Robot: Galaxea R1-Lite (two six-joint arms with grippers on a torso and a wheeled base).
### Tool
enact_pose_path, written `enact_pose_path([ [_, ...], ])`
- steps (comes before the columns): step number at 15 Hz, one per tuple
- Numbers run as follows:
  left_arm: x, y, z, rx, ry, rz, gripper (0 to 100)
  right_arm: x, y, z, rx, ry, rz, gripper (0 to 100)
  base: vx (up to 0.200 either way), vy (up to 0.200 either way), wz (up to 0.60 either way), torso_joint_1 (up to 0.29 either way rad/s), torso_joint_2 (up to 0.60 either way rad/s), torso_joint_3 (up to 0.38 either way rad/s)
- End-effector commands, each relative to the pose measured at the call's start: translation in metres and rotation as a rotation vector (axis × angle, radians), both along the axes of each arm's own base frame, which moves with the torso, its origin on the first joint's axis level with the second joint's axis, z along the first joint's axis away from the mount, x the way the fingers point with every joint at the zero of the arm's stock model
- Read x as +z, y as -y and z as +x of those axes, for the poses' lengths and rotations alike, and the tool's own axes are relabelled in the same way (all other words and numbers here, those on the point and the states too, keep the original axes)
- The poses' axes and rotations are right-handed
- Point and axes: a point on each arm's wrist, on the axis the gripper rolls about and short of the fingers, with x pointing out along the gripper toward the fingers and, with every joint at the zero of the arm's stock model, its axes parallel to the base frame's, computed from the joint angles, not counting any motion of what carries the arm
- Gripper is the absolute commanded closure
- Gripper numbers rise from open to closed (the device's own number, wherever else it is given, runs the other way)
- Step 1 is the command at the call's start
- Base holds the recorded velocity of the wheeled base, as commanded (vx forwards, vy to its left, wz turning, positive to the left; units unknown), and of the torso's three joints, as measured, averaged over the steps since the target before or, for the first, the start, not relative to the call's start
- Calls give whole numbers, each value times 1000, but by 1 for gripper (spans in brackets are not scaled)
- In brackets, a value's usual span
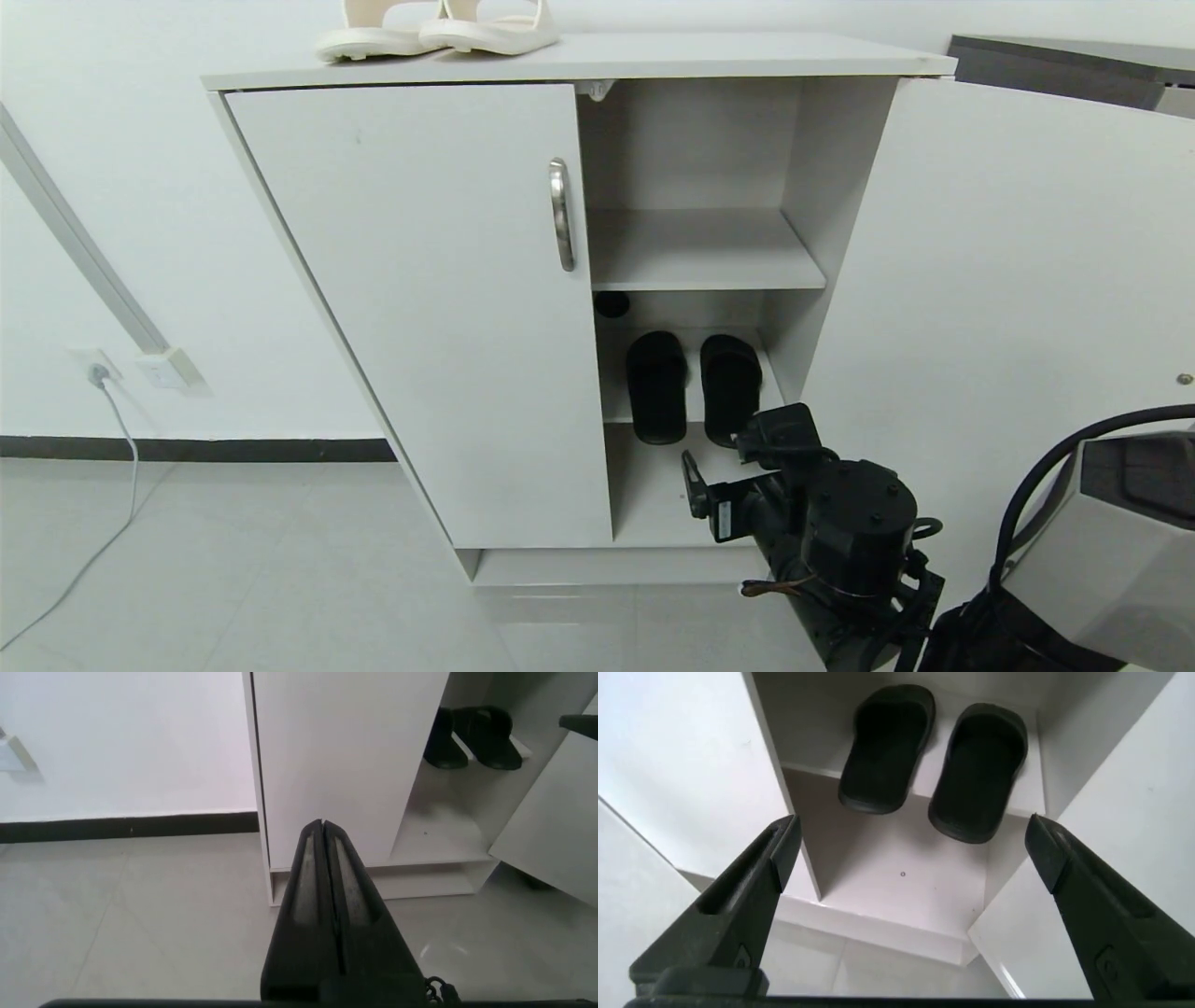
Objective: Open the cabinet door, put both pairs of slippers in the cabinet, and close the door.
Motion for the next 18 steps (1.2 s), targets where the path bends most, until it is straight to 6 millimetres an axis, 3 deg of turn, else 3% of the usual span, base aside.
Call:
enact_pose_path([
  [1,0,0,0,0,1,0,100,-2,0,0,1,-3,-6,0,0,200,0,-7,12,2],
  [18,0,0,0,0,1,0,100,1,11,1,1,40,-27,0,0,200,0,3,2,3],
])
